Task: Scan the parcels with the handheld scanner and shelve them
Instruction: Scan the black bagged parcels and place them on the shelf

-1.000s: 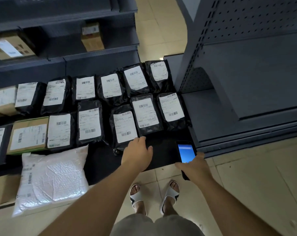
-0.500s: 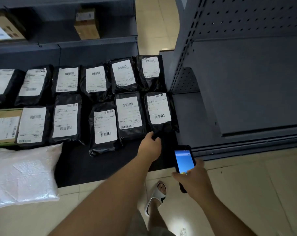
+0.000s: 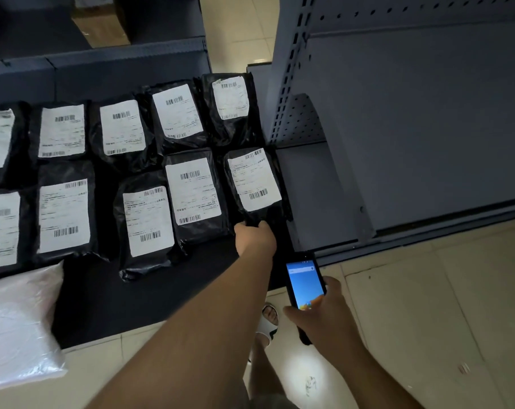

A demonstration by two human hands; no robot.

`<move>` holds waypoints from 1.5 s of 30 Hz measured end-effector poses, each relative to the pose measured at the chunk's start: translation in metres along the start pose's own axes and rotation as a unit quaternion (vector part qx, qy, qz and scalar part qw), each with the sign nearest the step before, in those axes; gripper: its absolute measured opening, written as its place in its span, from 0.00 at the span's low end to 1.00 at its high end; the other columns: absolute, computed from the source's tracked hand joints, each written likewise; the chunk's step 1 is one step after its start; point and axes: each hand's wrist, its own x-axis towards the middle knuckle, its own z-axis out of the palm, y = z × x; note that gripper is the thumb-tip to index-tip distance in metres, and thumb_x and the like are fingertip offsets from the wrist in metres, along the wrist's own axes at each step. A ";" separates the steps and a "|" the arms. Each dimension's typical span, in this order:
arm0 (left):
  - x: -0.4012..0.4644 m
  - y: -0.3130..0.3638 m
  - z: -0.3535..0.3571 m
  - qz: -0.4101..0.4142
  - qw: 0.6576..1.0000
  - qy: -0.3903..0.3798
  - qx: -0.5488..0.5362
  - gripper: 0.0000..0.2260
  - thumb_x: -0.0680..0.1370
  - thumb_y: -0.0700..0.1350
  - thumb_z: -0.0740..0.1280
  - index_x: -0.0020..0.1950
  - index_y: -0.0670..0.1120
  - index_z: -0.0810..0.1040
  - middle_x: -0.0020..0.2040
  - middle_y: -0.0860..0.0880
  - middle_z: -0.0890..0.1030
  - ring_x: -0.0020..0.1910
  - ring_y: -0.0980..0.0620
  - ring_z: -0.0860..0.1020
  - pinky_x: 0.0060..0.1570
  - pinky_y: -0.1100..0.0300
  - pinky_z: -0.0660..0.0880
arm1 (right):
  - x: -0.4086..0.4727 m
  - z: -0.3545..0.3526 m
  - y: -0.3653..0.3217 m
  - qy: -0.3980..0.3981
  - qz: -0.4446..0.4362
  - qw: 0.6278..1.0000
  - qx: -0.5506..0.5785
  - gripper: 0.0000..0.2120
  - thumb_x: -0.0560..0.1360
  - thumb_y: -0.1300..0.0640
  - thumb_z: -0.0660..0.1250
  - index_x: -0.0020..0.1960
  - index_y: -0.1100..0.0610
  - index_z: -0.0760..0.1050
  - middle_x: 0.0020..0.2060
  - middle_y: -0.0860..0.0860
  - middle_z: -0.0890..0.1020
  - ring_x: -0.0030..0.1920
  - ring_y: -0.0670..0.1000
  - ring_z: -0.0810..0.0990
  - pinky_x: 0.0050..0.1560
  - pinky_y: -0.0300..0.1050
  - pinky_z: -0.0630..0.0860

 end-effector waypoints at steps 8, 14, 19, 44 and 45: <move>-0.004 0.001 0.003 0.004 1.000 -0.007 -0.025 0.11 0.83 0.47 0.66 0.65 0.47 0.77 0.57 0.45 0.81 0.51 0.46 0.80 0.56 0.51 0.80 | -0.007 -0.010 0.006 0.003 0.005 1.000 0.020 0.38 0.67 0.50 0.82 0.66 0.47 0.60 0.50 0.52 0.77 0.47 0.49 0.82 0.30 0.30 0.72; -0.023 0.008 -0.009 0.009 0.991 -0.026 -0.133 0.04 0.78 0.43 0.70 0.48 0.43 0.78 0.41 0.46 0.80 0.42 0.46 0.80 0.50 0.49 0.83 | -0.018 -0.021 0.004 0.010 -0.001 1.000 0.021 0.38 0.67 0.51 0.83 0.65 0.47 0.59 0.51 0.52 0.77 0.44 0.48 0.82 0.27 0.29 0.71; -0.043 0.019 -0.030 0.039 0.986 -0.022 -0.163 0.05 0.78 0.41 0.71 0.48 0.43 0.76 0.39 0.46 0.80 0.42 0.47 0.81 0.54 0.46 0.84 | -0.029 -0.028 0.000 0.009 -0.016 1.000 0.025 0.46 0.65 0.48 0.83 0.74 0.51 0.61 0.51 0.51 0.77 0.48 0.50 0.82 0.35 0.35 0.74; -0.112 0.086 -0.286 0.326 0.945 -0.021 -0.024 0.03 0.83 0.48 0.68 0.54 0.51 0.82 0.49 0.49 0.88 0.50 0.46 0.87 0.58 0.42 0.83 | -0.166 -0.040 -0.116 -0.024 -0.170 0.980 -0.096 0.44 0.62 0.43 0.79 0.72 0.43 0.62 0.47 0.42 0.80 0.45 0.40 0.80 0.43 0.38 0.74; -0.112 0.088 -0.296 0.337 0.941 -0.020 -0.005 0.04 0.84 0.48 0.68 0.54 0.51 0.82 0.48 0.50 0.88 0.49 0.47 0.87 0.57 0.43 0.83 | -0.171 -0.037 -0.122 -0.024 -0.184 0.975 -0.119 0.44 0.61 0.42 0.78 0.72 0.41 0.61 0.47 0.42 0.79 0.44 0.41 0.80 0.43 0.39 0.76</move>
